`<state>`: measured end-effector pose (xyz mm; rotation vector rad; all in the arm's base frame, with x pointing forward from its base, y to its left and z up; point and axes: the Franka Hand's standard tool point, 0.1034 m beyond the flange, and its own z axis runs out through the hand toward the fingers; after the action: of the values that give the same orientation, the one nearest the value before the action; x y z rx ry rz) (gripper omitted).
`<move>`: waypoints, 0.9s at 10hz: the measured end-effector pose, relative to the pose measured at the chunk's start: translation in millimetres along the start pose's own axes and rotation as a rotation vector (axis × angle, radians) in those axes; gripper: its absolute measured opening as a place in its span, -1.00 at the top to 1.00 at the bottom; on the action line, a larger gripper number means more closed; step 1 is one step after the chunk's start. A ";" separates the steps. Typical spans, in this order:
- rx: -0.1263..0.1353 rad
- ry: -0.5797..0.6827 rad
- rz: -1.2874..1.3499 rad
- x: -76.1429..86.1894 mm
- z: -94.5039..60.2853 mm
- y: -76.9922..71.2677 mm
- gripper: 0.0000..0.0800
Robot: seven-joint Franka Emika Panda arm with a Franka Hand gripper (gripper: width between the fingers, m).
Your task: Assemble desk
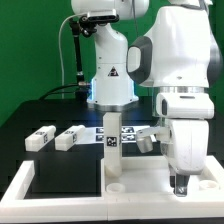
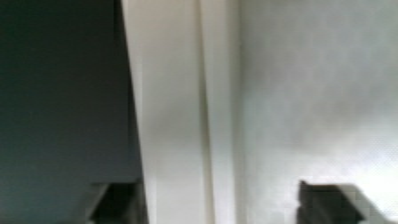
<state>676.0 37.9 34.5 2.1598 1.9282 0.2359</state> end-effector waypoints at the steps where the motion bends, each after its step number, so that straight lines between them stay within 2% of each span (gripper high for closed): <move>1: 0.000 0.000 0.000 -0.3 0.0 0.0 -0.40; 2: 0.000 0.000 0.001 -0.4 0.1 0.0 -0.56; 3: 0.000 0.000 0.001 -0.5 0.1 0.1 -0.61; 9: -0.004 0.000 0.004 -2.2 -2.0 2.1 -0.62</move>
Offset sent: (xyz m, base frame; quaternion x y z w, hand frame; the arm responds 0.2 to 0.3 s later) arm 0.0000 0.0000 0.0000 0.0000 0.0000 0.0000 1.0000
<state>677.2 35.6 37.1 2.1611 1.9224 0.2394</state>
